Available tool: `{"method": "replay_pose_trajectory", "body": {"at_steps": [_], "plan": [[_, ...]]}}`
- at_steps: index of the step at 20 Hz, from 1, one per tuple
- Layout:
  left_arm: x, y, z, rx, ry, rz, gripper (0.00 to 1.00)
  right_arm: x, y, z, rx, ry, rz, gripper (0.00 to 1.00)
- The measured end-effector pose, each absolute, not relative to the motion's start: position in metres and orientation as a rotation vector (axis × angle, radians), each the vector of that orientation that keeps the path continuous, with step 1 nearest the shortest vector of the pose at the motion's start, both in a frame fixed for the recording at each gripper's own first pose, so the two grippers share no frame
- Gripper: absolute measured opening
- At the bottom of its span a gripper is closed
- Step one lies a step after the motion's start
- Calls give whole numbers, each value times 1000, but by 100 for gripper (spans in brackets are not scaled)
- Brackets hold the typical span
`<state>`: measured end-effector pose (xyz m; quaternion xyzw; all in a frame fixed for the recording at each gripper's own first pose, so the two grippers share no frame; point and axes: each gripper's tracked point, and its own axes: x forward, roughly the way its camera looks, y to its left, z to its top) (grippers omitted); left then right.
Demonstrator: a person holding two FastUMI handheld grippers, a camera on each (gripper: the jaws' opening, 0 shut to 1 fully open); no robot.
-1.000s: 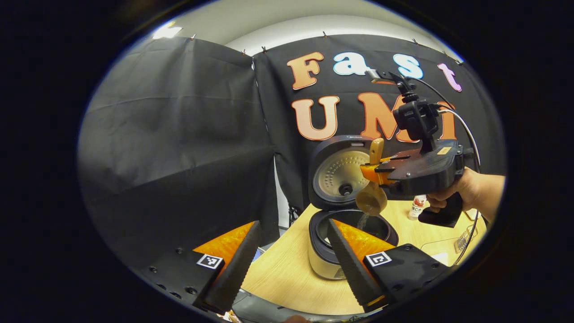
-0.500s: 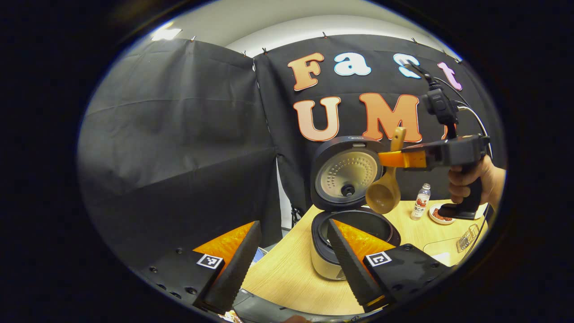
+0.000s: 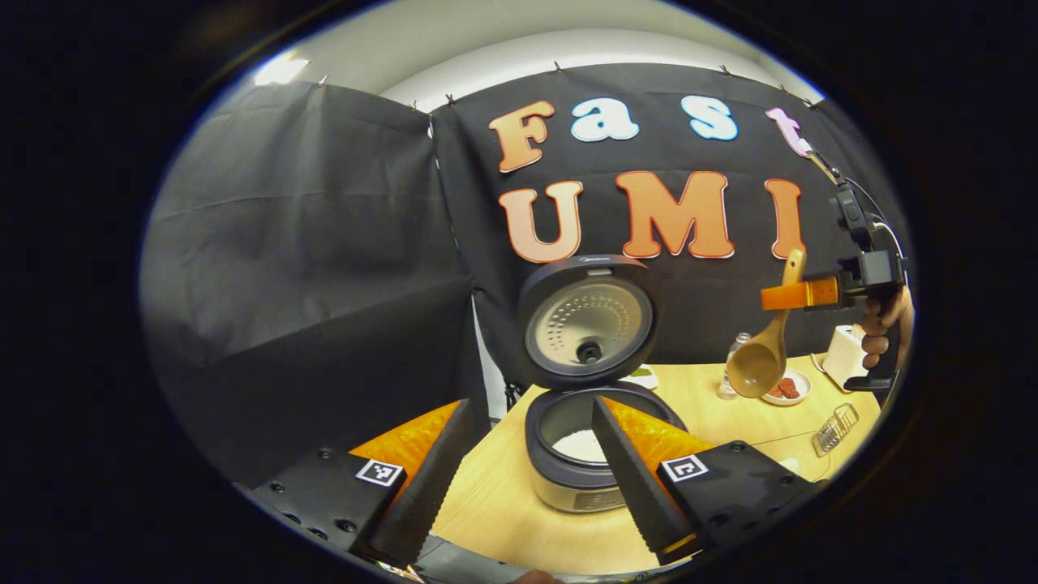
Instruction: Close the left gripper, press the button to open the rice cooker; take a wooden spoon from the chopstick holder with the right hand, scoop a spoonful of rice and pour it into the rice cooker, then put the wooden spoon back into the chopstick holder.
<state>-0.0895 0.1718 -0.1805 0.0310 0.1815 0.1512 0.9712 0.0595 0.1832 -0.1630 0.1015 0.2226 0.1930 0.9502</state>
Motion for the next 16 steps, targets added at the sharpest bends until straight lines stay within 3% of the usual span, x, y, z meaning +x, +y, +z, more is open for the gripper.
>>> {"method": "replay_pose_trajectory", "body": {"at_steps": [16], "plan": [[-73,76,-177,91,391,218,89,9,-33,-257,282,606,25,7]]}}
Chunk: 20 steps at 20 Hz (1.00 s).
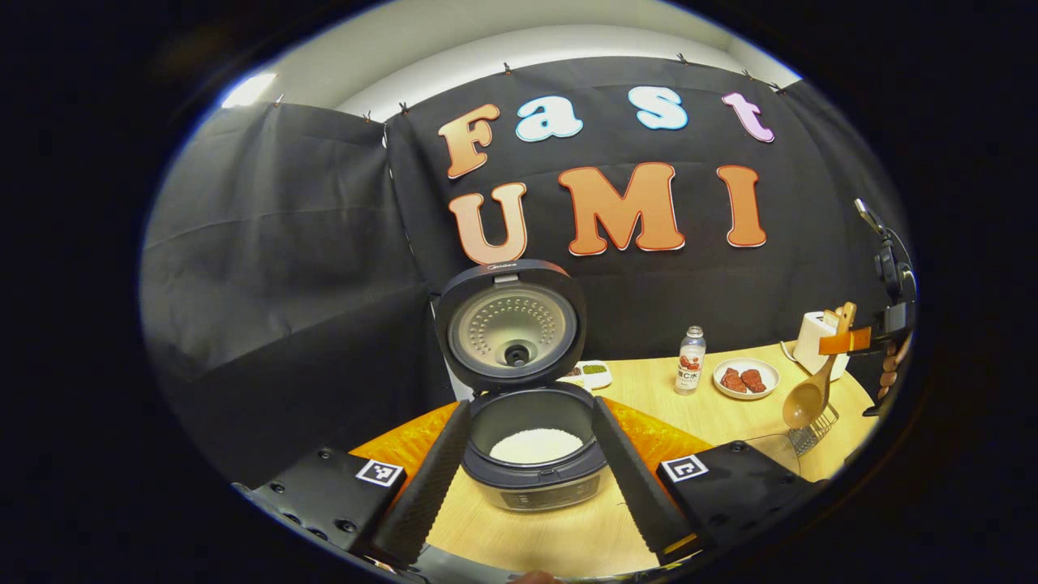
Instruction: Close the left gripper, press the button to open the rice cooker; take a wooden spoon from the chopstick holder with the right hand, scoop a spoonful of rice and pour it into the rice cooker, then put the wooden spoon back into the chopstick holder.
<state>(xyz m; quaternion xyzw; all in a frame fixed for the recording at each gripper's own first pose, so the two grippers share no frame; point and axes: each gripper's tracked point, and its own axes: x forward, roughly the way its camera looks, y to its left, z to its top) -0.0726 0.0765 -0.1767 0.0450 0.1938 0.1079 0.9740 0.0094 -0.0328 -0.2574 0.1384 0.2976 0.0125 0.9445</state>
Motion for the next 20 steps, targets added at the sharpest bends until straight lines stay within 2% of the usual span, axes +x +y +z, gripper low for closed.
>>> {"method": "replay_pose_trajectory", "body": {"at_steps": [10,20], "plan": [[-76,48,-170,107,405,235,89,9,-125,-294,283,606,-136,6],[-74,56,-153,139,388,285,89,8,-124,-366,309,740,-159,8]]}}
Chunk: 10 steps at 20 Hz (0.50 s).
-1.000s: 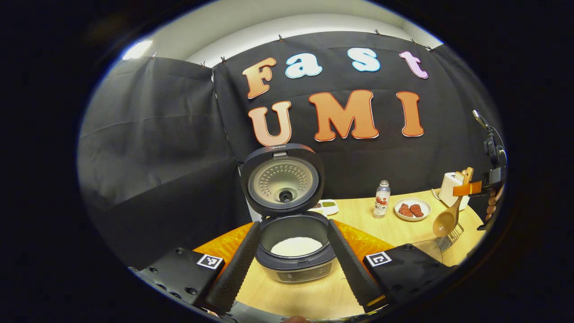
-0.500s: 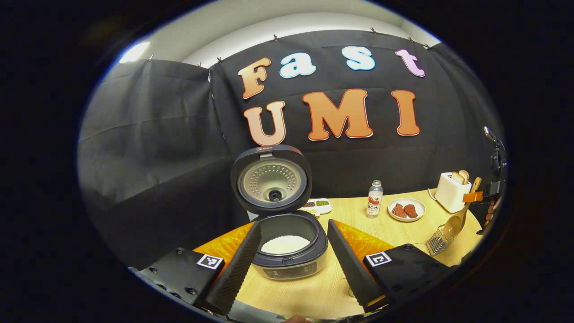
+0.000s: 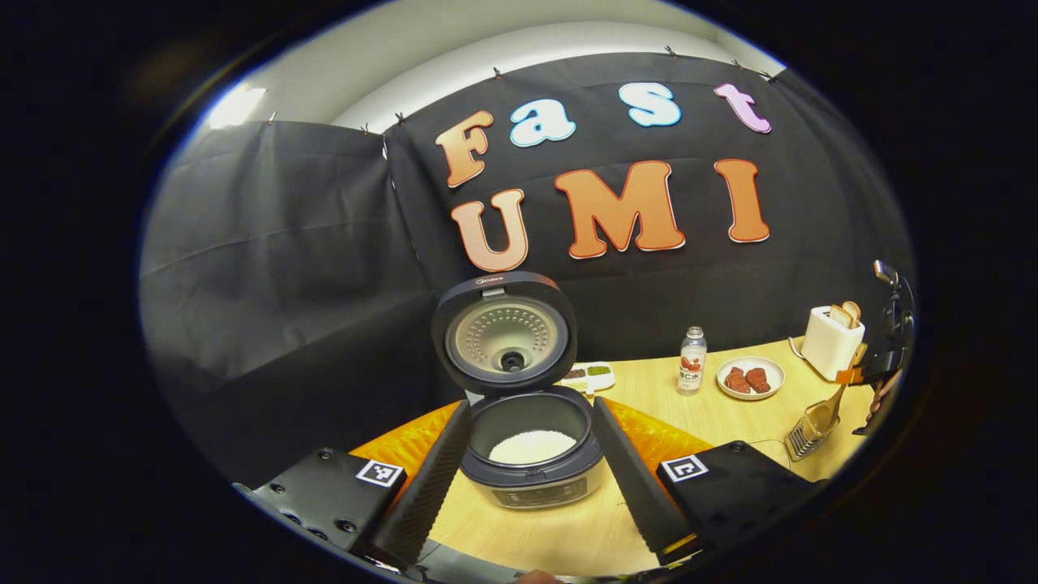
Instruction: Close the left gripper, press the button to open the rice cooker; take a wooden spoon from the chopstick holder with the right hand, scoop a spoonful of rice and pour it into the rice cooker, then put the wooden spoon back into the chopstick holder.
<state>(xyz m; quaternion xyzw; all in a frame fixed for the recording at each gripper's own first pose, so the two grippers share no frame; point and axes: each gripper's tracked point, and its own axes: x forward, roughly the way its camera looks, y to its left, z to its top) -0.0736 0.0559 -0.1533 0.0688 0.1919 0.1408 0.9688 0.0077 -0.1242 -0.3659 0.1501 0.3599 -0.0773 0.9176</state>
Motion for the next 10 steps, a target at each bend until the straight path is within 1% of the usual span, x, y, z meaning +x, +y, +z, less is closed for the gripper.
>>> {"method": "replay_pose_trajectory", "body": {"at_steps": [3,5,8,9,10], "plan": [[-67,62,-147,123,369,289,89,-1,-120,-377,290,794,-159,14],[-58,65,-141,113,350,285,89,-6,-130,-380,254,837,-197,17],[-45,70,-136,83,333,274,89,-17,-135,-378,236,883,-212,22],[-39,73,-133,75,329,273,100,-19,-140,-374,233,885,-229,27],[-34,76,-132,64,325,274,94,-19,-146,-372,228,884,-246,29]]}}
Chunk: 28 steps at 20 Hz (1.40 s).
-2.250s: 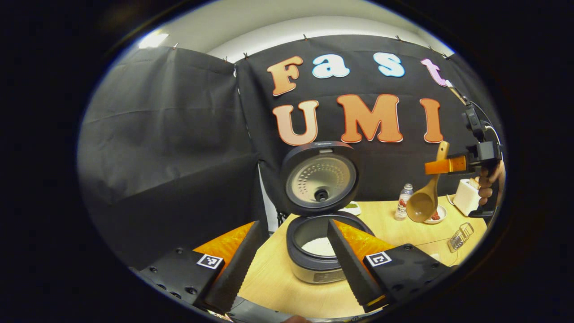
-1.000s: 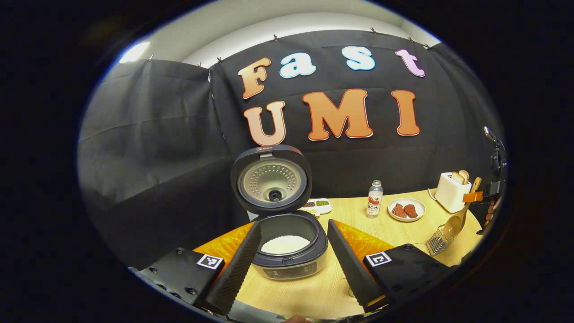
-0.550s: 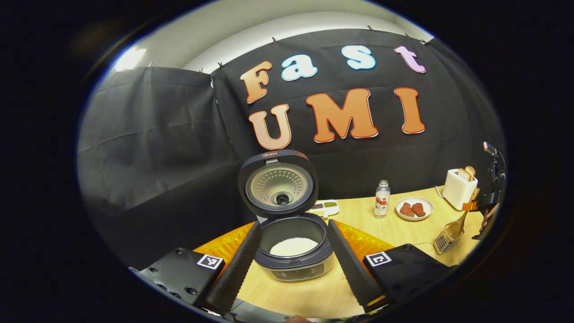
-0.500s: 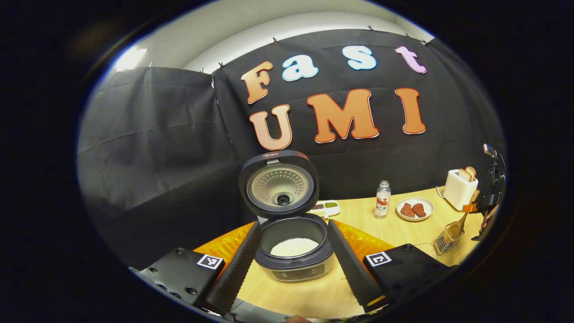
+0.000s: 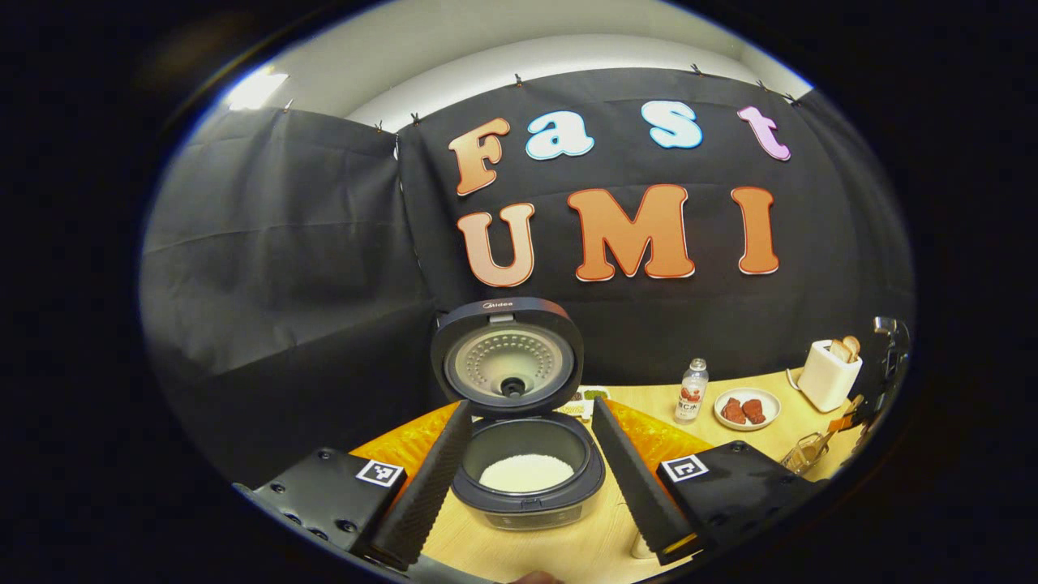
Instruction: Close the left gripper, press the button to open the rice cooker; take a wooden spoon from the chopstick holder with the right hand, scoop a spoonful of rice and pour it into the rice cooker, then put the wooden spoon back into the chopstick holder.
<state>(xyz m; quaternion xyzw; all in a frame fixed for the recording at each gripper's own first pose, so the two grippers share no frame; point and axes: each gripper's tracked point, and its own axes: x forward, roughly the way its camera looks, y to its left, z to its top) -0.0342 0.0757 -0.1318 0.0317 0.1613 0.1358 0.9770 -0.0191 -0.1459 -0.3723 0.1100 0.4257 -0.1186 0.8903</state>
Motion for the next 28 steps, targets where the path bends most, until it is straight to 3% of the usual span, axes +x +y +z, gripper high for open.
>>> {"method": "replay_pose_trajectory", "body": {"at_steps": [1,5,7,8,9,10,12,16,17,19,21,28], "plan": [[-27,79,-129,52,320,276,89,-21,-151,-369,226,884,-263,36],[1,102,-114,-8,303,300,89,-21,-166,-344,214,839,-317,59],[17,114,-104,-15,289,314,89,-18,-171,-323,213,798,-335,77],[26,119,-95,-14,273,316,100,-16,-173,-311,210,774,-340,80],[37,124,-84,-24,253,325,94,-14,-175,-298,204,749,-343,85],[50,129,-76,-45,245,333,88,-12,-175,-284,196,722,-340,86],[76,141,-63,-101,252,346,89,-6,-171,-253,181,668,-326,89],[127,160,-47,-140,233,426,100,6,-156,-196,144,567,-274,90],[141,162,-44,-125,227,434,94,11,-151,-182,133,546,-261,90],[167,172,-45,-97,244,451,98,19,-143,-157,125,503,-240,90],[197,170,-47,-91,269,429,94,26,-132,-144,120,473,-221,90],[233,205,-150,4,586,506,100,23,-102,-149,91,529,-157,90]]}}
